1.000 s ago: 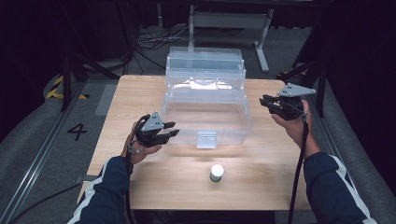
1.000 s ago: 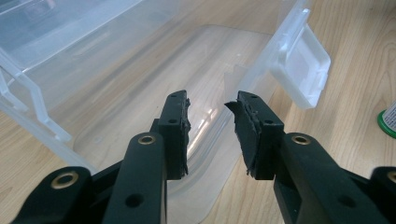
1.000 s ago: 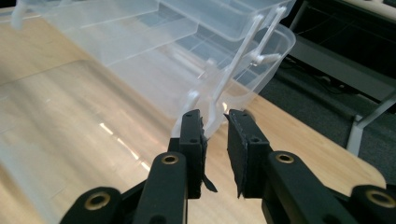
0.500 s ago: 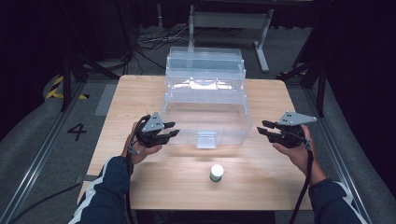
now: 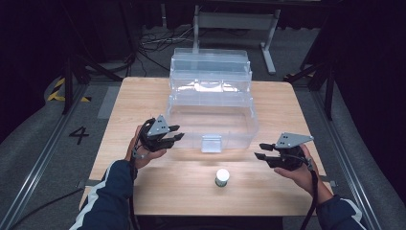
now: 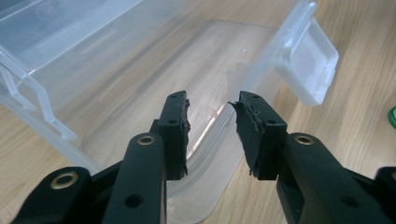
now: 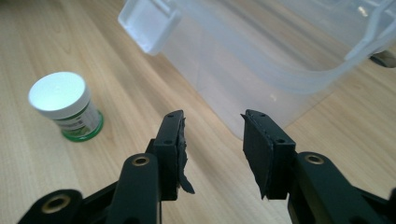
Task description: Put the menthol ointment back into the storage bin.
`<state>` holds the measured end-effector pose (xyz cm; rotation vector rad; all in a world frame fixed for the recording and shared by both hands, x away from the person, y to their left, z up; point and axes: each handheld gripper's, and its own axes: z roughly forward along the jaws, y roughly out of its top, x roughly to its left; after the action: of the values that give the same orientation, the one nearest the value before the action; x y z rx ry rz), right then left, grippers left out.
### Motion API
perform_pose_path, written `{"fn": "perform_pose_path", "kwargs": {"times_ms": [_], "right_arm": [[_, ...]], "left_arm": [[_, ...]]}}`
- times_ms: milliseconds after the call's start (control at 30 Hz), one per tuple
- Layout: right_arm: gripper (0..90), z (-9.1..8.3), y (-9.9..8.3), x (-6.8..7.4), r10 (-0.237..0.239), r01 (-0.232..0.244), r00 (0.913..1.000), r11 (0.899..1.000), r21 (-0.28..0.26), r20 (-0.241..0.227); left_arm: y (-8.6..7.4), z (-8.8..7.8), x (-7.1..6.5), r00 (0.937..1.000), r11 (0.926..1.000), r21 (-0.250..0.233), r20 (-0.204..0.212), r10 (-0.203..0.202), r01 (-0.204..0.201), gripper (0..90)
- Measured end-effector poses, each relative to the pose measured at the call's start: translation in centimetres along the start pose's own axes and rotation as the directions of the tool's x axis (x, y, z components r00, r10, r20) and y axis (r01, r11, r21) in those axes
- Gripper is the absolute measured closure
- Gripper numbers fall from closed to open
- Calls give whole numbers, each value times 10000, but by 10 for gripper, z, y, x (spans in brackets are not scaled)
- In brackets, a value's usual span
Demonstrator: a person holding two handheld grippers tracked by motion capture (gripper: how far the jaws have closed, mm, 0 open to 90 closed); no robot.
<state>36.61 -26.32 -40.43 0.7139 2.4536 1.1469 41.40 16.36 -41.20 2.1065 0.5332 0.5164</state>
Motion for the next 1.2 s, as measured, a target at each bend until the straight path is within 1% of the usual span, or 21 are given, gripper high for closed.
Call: {"fn": "perform_pose_path", "kwargs": {"times_ms": [33, 100, 200, 267, 300, 333, 400, 533, 567, 600, 633, 667, 700, 767, 800, 900, 967, 1000, 1100, 1133, 1200], "right_arm": [[585, 1, 0, 2, -12, 13, 10000, 10000, 66, -29], [585, 3, -1, 5, 48, -46, 9996, 9999, 89, -262], [571, 7, -2, 11, -71, 84, 9987, 9996, 259, -501], [560, 10, -2, 15, -197, 227, 9972, 9989, 414, -725], [552, 12, -2, 17, -260, 298, 9967, 9984, 487, -768], [539, 13, -2, 19, -280, 322, 9964, 9982, 515, -802], [523, 15, -1, 24, -392, 459, 9940, 9969, 642, -1022], [501, 19, 1, 29, -504, 604, 9910, 9951, 779, -1244], [495, 21, 1, 30, -498, 608, 9903, 9948, 818, -1295], [490, 22, 2, 31, -544, 653, 9901, 9945, 816, -1296], [483, 23, 2, 31, -514, 630, 9901, 9943, 859, -1305], [483, 23, 2, 31, -514, 630, 9901, 9943, 859, -1305], [441, 25, 3, 33, -553, 672, 9908, 9932, 946, -1233], [445, 27, 3, 34, -480, 605, 9906, 9936, 956, -1279], [446, 28, 4, 35, -490, 622, 9900, 9933, 978, -1321], [440, 30, 4, 36, -531, 691, 9872, 9923, 1033, -1502], [435, 33, 5, 38, -625, 823, 9838, 9901, 1137, -1683], [425, 35, 7, 39, -712, 948, 9809, 9876, 1250, -1810], [404, 41, 9, 42, -1032, 1405, 9688, 9776, 1565, -2254], [396, 43, 10, 42, -1198, 1647, 9626, 9709, 1739, -2428], [384, 48, 12, 45, -1162, 1721, 9568, 9652, 1969, -2666]], "left_arm": [[0, -1, -1, 10000, 10000, -40, -10, 16, -16, 655], [1, -5, -3, 9999, 9999, 25, -59, 141, -141, 655], [2, -12, -6, 9996, 9997, -51, -137, 244, -245, 653], [2, -19, -9, 9989, 9992, 6, -218, 411, -411, 648], [2, -20, -10, 9988, 9992, 11, -284, 404, -404, 637], [0, -23, -11, 9990, 9993, 16, -252, 381, -381, 636], [-1, -27, -13, 9981, 9987, 95, -360, 509, -506, 644], [-8, -36, -18, 9970, 9973, 384, -430, 644, -628, 642], [-12, -37, -18, 9970, 9971, 486, -478, 608, -585, 638], [-12, -37, -18, 9970, 9971, 486, -478, 608, -585, 633], [-17, -39, -18, 9976, 9967, 662, -461, 509, -478, 633], [-17, -39, -18, 9976, 9967, 662, -461, 509, -478, 630], [-24, -39, -18, 9980, 9950, 936, -481, 407, -361, 622], [-33, -38, -18, 9985, 9915, 1264, -416, 359, -303, 617], [-36, -37, -18, 9986, 9893, 1428, -368, 369, -312, 611], [-52, -33, -17, 9993, 9781, 2065, -225, 312, -259, 591], [-62, -30, -16, 9998, 9724, 2330, -117, 131, -100, 573], [-65, -30, -16, 9999, 9711, 2388, -95, 66, -41, 565], [-72, -28, -15, 9998, 9710, 2386, 45, -196, 180, 530], [-73, -28, -14, 9995, 9714, 2356, 88, -312, 282, 524], [-76, -27, -13, 9987, 9709, 2356, 173, -486, 432, 506]]}}
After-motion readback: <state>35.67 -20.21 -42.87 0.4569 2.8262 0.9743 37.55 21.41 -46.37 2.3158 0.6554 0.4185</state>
